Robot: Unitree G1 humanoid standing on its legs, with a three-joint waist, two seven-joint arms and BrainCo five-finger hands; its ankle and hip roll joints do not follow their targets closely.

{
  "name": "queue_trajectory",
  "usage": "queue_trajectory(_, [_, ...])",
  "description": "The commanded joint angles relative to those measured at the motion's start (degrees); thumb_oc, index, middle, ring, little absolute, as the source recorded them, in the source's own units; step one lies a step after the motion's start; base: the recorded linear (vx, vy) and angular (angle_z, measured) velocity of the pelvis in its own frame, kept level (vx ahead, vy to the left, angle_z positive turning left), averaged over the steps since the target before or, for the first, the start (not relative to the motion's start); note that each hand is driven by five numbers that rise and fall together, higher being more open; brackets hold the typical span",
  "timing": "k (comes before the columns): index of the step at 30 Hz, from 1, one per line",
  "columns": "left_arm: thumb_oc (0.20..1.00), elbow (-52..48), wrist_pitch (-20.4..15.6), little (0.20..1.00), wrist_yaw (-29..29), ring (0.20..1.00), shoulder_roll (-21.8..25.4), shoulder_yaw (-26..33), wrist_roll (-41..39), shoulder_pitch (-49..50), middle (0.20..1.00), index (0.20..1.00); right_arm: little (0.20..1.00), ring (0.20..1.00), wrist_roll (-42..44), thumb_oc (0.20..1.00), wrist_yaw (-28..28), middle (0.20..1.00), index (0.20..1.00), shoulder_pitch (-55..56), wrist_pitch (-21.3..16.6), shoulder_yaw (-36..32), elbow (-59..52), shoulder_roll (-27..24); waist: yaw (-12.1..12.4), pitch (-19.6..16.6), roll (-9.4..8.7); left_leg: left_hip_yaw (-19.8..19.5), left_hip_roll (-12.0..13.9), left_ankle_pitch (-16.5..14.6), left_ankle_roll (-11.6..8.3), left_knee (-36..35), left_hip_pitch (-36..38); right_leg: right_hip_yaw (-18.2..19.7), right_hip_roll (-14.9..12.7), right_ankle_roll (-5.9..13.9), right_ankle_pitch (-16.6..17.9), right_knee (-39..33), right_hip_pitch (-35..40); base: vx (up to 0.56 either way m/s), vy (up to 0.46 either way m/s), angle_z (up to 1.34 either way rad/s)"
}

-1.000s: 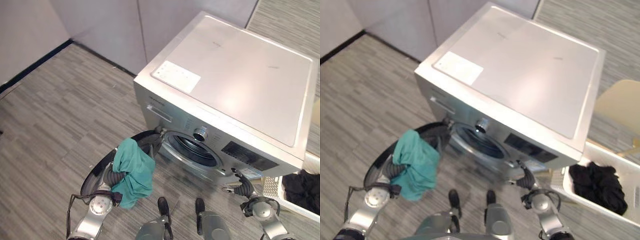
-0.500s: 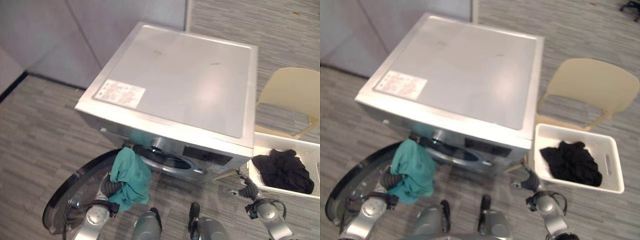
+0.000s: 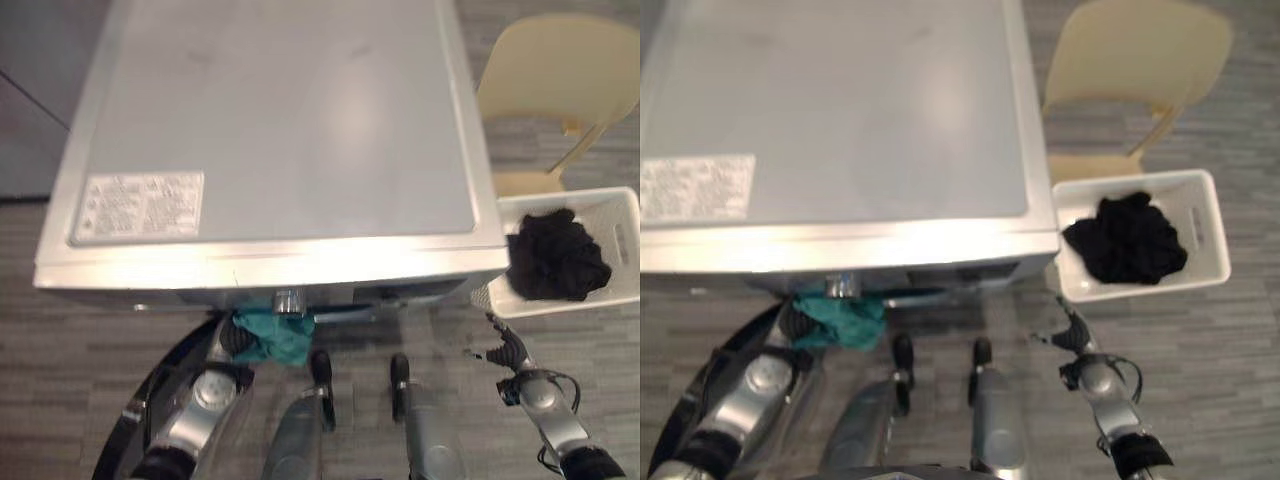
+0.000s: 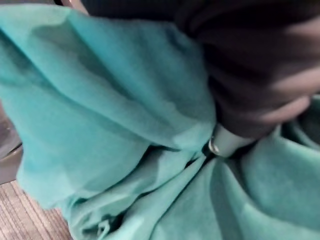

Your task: Grab the laundry basket,head to the washer,open it,put in the laundry and shut it.

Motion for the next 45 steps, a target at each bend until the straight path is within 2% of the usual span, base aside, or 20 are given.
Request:
queue_trajectory(1, [0.2, -2.64, -2.3, 0.2, 3.57, 0.2, 3.01, -1.28, 6.67, -2.41, 0.2, 0.2, 1.0, 1.0, 2.35, 1.0, -2.56, 1.0, 1.0, -1.24, -1.88, 0.3, -3.84, -2.27, -0.28, -1.18, -0.1, -1.32, 2.71, -9.98, 0.37, 14.09, -5.38, -2.42, 0.42, -0.16, -3.14, 4.19, -3.47, -0.04, -0.008, 0.08])
queue_trajectory(2, [0.2, -3.01, -1.98, 0.2, 3.72, 0.2, 3.82, -1.79, 8.22, -3.29, 0.2, 0.2, 1.0, 1.0, 2.67, 1.0, -2.77, 1.0, 1.0, -1.58, -1.96, 0.25, -4.57, -2.69, -0.37, -1.11, 0.08, -1.89, 3.0, -12.83, 0.19, 17.63, -6.83, -1.9, 0.48, -0.17, -5.93, 7.69, -4.92, -0.04, -0.003, 0.1])
queue_trajectory(4, [0.2, -3.91, -1.29, 0.2, 4.86, 0.2, 5.99, -3.23, 12.09, -7.44, 0.2, 0.2, 1.0, 1.0, 4.0, 1.0, -4.15, 1.0, 1.0, -2.85, -2.71, -0.85, -7.87, -4.04, -0.82, -0.24, 0.7, -3.0, 3.67, -15.42, 0.84, 27.06, -15.36, -2.05, 0.14, -1.69, -9.79, 16.64, -12.84, -0.1, -0.011, 0.12])
queue_trajectory(5, [0.2, -3.89, -1.27, 0.2, 4.86, 0.2, 5.97, -3.27, 12.1, -7.55, 0.2, 0.2, 1.0, 1.0, 4.01, 1.0, -4.13, 1.0, 1.0, -2.86, -2.68, -0.93, -7.92, -4.06, -0.83, -0.5, 0.78, -3.09, 3.71, -15.67, 0.83, 27.61, -16.01, -2.07, 0.13, -1.71, -10.06, 17.13, -13.44, -0.14, -0.031, 0.06])
queue_trajectory(8, [0.2, -4.35, -0.66, 0.2, 6.7, 0.2, 5.54, -3.22, 12.53, -11.4, 0.2, 0.2, 1.0, 1.0, 5.52, 1.0, -5.76, 1.0, 1.0, -4.26, -2.98, -2.16, -9.36, -4.24, -1.16, -1.0, 1.27, -4.95, 4.27, -18.55, 1.27, 38.23, -27.01, -2.38, -0.35, -3.36, -14.06, 26.96, -23.39, -0.07, -0.054, 0.17])
queue_trajectory(13, [0.2, -4.71, -0.54, 0.2, 8.29, 0.2, 3.64, -4.22, 11.65, -14.62, 0.2, 0.2, 1.0, 1.0, 5.14, 1.0, -6.91, 1.0, 1.0, -6.23, -2.7, -1.39, -8.69, -3.74, -1.06, -2.01, 1.05, -6.69, 4.81, -20.56, 1.99, 43.54, -34.0, -2.17, -0.46, -4.76, -17.02, 32.4, -30.34, -0.03, -0.05, 0.09])
queue_trajectory(18, [0.2, -4.08, 0.03, 0.2, 11.19, 0.2, 3.68, -9.97, 13.47, -26.43, 0.2, 0.2, 1.0, 1.0, 5.25, 1.0, -7.78, 1.0, 1.0, -8.45, -3.0, 0.82, -6.94, -4.14, -1.72, -3.25, 0.49, -8.65, 4.57, -22.17, 2.45, 50.25, -42.77, -1.82, -0.92, -5.9, -19.18, 39.64, -38.87, -0.02, -0.045, 0.06])
queue_trajectory(19, [0.2, -3.93, 0.02, 0.2, 11.25, 0.2, 3.64, -10.12, 13.47, -26.67, 0.2, 0.2, 1.0, 1.0, 5.26, 1.0, -7.79, 1.0, 1.0, -8.52, -3.04, 0.72, -6.87, -4.12, -1.66, -3.32, 0.49, -8.67, 4.54, -22.24, 2.44, 50.44, -43.06, -1.81, -0.96, -5.9, -19.29, 39.85, -39.15, -0.03, -0.043, 0.11])
queue_trajectory(23, [0.2, -1.58, 1.6, 0.2, 13.56, 0.2, 6.6, -17.03, 20.82, -41.63, 0.2, 0.2, 1.0, 1.0, 5.97, 1.0, -7.06, 1.0, 1.0, -8.53, -5.26, 2.14, -6.68, -5.49, -3.05, -4.51, 0.29, -9.42, 4.26, -22.41, 2.32, 53.19, -48.31, -1.64, -1.01, -6.14, -19.75, 43.03, -44.15, -0.02, -0.025, 0.1])
queue_trajectory(24, [0.2, 1.99, 3.72, 0.2, 16.0, 0.2, 8.33, -20.96, 26.18, -49.9, 0.2, 0.2, 1.0, 1.0, 5.88, 1.0, -6.64, 1.0, 1.0, -8.16, -6.56, 3.53, -6.82, -6.29, -4.06, -4.9, 0.21, -9.84, 4.27, -22.44, 2.19, 54.43, -50.48, -1.5, -0.93, -6.18, -19.78, 44.28, -46.03, -0.01, -0.019, 0.07])
queue_trajectory(25, [0.2, 2.47, 3.68, 0.2, 16.22, 0.2, 8.16, -21.39, 26.21, -50.48, 0.2, 0.2, 1.0, 1.0, 5.89, 1.0, -6.64, 1.0, 1.0, -8.29, -6.64, 3.33, -6.72, -6.15, -3.93, -4.88, 0.13, -9.88, 4.23, -22.47, 2.18, 54.59, -50.79, -1.5, -0.97, -6.18, -19.85, 44.46, -46.32, -0.02, -0.042, 0.06])
queue_trajectory(26, [0.2, 7.46, 6.6, 0.2, 18.6, 0.2, 9.71, -26.47, 32.01, -59.83, 0.2, 0.2, 1.0, 1.0, 5.86, 1.0, -6.22, 1.0, 1.0, -7.98, -8.25, 4.89, -7.21, -6.96, -4.93, -5.26, 0.24, -10.22, 4.36, -22.48, 1.98, 55.63, -52.67, -1.44, -0.96, -6.05, -19.61, 45.64, -48.07, 0.0, 0.0, 0.0])
queue_trajectory(29, [0.2, 12.12, 8.4, 0.2, 20.46, 0.2, 10.29, -31.66, 35.9, -67.7, 0.2, 0.2, 1.0, 1.0, 6.16, 1.0, -6.0, 1.0, 1.0, -8.17, -9.77, 5.79, -7.2, -7.06, -5.17, -5.3, 0.19, -10.46, 4.48, -22.6, 1.87, 56.97, -54.71, -1.31, -0.82, -5.75, -19.26, 46.6, -49.84, -0.01, -0.018, -0.01])
queue_trajectory(32, [0.2, 18.2, 12.5, 0.2, 24.94, 0.2, 12.21, -37.6, 39.94, -78.55, 0.2, 0.2, 1.0, 1.0, 6.73, 1.0, -5.53, 1.0, 1.0, -8.32, -12.09, 8.09, -8.28, -7.82, -5.69, -5.15, 0.07, -11.22, 4.84, -22.96, 1.75, 59.7, -57.8, -1.49, -0.2, -4.85, -18.21, 47.92, -52.42, 0.0, -0.021, -0.04])
queue_trajectory(36, [0.2, 20.1, 14.1, 0.2, 26.56, 0.2, 13.35, -40.15, 41.19, -81.57, 0.2, 0.2, 1.0, 1.0, 7.84, 1.0, -5.06, 1.0, 1.0, -7.6, -13.07, 8.86, -8.85, -8.45, -5.69, -4.77, 0.02, -11.66, 5.12, -23.32, 1.98, 61.77, -59.61, -1.95, 0.04, -4.41, -17.77, 48.82, -53.63, -0.01, -0.002, -0.04])
queue_trajectory(38, [0.2, 21.82, 14.16, 0.2, 24.51, 0.2, 13.12, -41.36, 42.14, -81.44, 0.2, 0.2, 1.0, 1.0, 8.45, 1.0, -4.68, 1.0, 1.0, -7.44, -13.31, 9.2, -8.69, -8.51, -5.65, -4.82, 0.04, -11.85, 5.07, -23.51, 2.1, 62.77, -60.29, -1.98, 0.08, -4.22, -17.63, 49.56, -54.31, 0.01, 0.007, -0.05])
queue_trajectory(39, [0.357, 21.95, 13.93, 0.357, 23.18, 0.357, 12.84, -41.12, 42.29, -80.7, 0.357, 0.357, 1.0, 1.0, 8.33, 1.0, -4.55, 1.0, 1.0, -7.31, -13.19, 9.06, -8.9, -8.59, -5.62, -4.85, 0.04, -11.82, 4.98, -23.56, 2.18, 63.14, -60.51, -1.93, 0.13, -4.25, -17.67, 49.89, -54.55, 0.0, 0.0, 0.0])
queue_trajectory(40, [1.0, 22.88, 13.38, 1.0, 21.83, 1.0, 12.26, -41.28, 42.1, -80.12, 1.0, 1.0, 1.0, 1.0, 8.26, 1.0, -4.51, 1.0, 1.0, -7.54, -12.98, 9.26, -8.44, -8.4, -5.63, -4.92, 0.09, -11.75, 4.87, -23.58, 2.23, 63.17, -60.57, -1.94, 0.08, -4.25, -17.67, 50.19, -54.74, 0.0, 0.0, 0.0])
queue_trajectory(43, [1.0, 26.39, 11.23, 1.0, 11.31, 1.0, 10.56, -38.89, 40.22, -72.81, 1.0, 1.0, 1.0, 1.0, 7.33, 1.0, -3.13, 1.0, 1.0, -7.54, -10.85, 8.06, -9.24, -7.94, -5.37, -5.48, -0.4, -11.41, 4.62, -23.64, 2.43, 62.91, -59.92, -1.71, 0.08, -4.43, -17.93, 50.2, -54.38, 0.0, 0.0, 0.0])
queue_trajectory(45, [1.0, 27.72, 10.36, 1.0, 9.3, 1.0, 9.69, -37.64, 38.3, -71.13, 1.0, 1.0, 1.0, 1.0, 7.14, 1.0, -2.59, 1.0, 1.0, -7.58, -10.1, 7.82, -9.31, -8.14, -5.38, -5.68, -0.5, -11.16, 4.53, -23.5, 2.41, 62.44, -59.53, -1.59, -0.07, -4.56, -17.95, 50.03, -54.2, -0.01, 0.006, 0.02])
